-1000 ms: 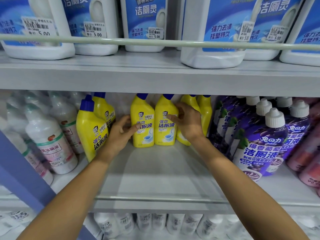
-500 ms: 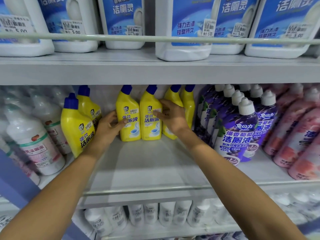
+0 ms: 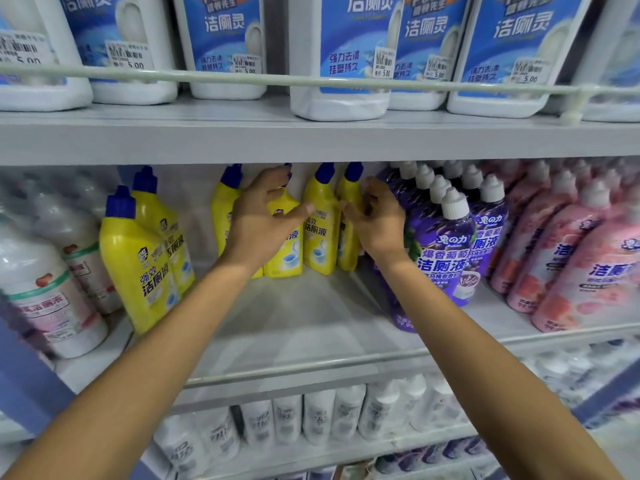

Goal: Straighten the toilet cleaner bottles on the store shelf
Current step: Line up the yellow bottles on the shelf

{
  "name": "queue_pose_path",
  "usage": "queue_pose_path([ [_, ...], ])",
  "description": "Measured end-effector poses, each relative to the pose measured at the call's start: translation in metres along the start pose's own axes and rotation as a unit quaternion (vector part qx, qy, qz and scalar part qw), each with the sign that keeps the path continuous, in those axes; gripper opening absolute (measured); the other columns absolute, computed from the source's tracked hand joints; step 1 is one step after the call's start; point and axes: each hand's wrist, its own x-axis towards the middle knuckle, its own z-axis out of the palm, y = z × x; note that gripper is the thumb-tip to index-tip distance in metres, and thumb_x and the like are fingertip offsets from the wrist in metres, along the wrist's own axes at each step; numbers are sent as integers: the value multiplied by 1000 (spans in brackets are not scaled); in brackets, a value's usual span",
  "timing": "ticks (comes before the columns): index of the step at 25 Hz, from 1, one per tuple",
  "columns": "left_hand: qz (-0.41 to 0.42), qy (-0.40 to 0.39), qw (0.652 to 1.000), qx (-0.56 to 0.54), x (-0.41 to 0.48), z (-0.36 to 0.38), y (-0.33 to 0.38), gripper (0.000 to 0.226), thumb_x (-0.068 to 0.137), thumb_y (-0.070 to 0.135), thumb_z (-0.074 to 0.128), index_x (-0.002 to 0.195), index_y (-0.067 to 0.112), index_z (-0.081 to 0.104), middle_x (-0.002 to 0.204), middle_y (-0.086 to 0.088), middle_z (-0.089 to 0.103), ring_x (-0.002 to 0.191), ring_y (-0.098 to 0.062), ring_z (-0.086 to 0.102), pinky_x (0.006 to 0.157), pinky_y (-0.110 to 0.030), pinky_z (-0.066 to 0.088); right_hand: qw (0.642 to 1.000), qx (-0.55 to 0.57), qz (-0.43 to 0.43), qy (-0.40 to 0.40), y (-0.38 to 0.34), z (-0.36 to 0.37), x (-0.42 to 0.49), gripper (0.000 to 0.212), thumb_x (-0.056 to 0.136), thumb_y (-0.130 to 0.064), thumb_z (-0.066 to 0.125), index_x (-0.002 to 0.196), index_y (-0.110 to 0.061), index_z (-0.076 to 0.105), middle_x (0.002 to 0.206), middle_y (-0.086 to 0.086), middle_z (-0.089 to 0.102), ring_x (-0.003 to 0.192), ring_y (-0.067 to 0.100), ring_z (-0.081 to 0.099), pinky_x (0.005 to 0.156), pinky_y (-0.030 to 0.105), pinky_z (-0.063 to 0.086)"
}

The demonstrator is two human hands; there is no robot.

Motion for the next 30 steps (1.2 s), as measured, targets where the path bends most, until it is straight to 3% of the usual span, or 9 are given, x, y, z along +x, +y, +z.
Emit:
queue_pose_path([
  [2, 34, -55, 995, 78, 31, 29, 15, 54, 75, 38, 80, 122, 18, 63, 120, 3, 67, 113, -14, 62, 94, -29, 52, 999, -49, -2, -12, -6, 3, 13, 44, 84, -35, 78, 120, -15, 61, 98, -3, 62, 86, 16, 57, 74, 27, 44],
  [5, 25, -85, 980, 177, 74, 62, 11, 40, 85, 32, 72, 114, 6, 62, 109, -6, 63, 104, -17, 55, 83, -23, 38, 998, -57, 16, 10, -14, 11, 41, 24, 84, -32, 75, 97, -19, 60, 88, -1, 59, 81, 18, 54, 71, 27, 37],
  [9, 9, -51, 982, 184, 93, 82, -22, 37, 88, 25, 67, 112, -3, 63, 113, -25, 65, 112, -38, 60, 93, -39, 45, 995, -80, 61, -12, -11, 17, 63, 35, 84, -43, 70, 99, -11, 68, 87, 3, 66, 80, 14, 54, 67, 23, 34],
  [13, 3, -17, 981, 192, 88, 84, -26, 31, 88, 13, 68, 113, -4, 64, 113, -27, 66, 112, -38, 61, 90, -37, 44, 998, -43, 32, 13, -7, 25, 53, 15, 87, -16, 73, 81, -12, 60, 76, 11, 65, 78, 30, 66, 64, 33, 41],
  [16, 35, -11, 983, 177, 77, 75, -24, 33, 80, 20, 69, 108, 3, 66, 103, -20, 69, 99, -36, 66, 80, -36, 49, 998, -62, -9, 30, -9, 26, 41, 11, 88, -8, 68, 86, -13, 58, 83, 18, 69, 80, 34, 67, 62, 31, 36],
  [19, 53, -11, 984, 171, 62, 64, -17, 28, 75, 26, 70, 96, 7, 71, 89, -14, 71, 85, -32, 67, 70, -30, 46, 996, -53, -39, 56, -14, 10, 26, 7, 91, -13, 64, 97, -13, 59, 89, 11, 70, 79, 27, 67, 65, 37, 49],
  [25, -2, 19, 998, 53, 30, 13, 8, 23, 70, 26, 78, 91, 18, 78, 89, 1, 76, 87, -24, 72, 84, -37, 58, 990, -5, -136, 43, -32, -8, -11, 20, 90, -8, 70, 110, -5, 67, 97, 2, 74, 80, 6, 64, 68, 0, 40],
  [27, -21, 35, 999, 7, 17, -7, 14, 31, 69, 24, 82, 100, 25, 78, 95, 5, 76, 96, -25, 74, 91, -43, 59, 991, 12, -132, 7, -36, -3, -20, 23, 92, -13, 71, 113, -6, 67, 101, -2, 73, 87, 3, 65, 75, 5, 46],
  [30, -6, 38, 997, 68, 3, -30, 11, 39, 69, 28, 83, 107, 23, 78, 97, 11, 75, 93, -19, 74, 92, -42, 59, 989, 62, -102, -92, -41, 4, -30, 27, 94, -16, 70, 119, -10, 65, 103, -14, 69, 92, -5, 65, 79, 16, 54],
])
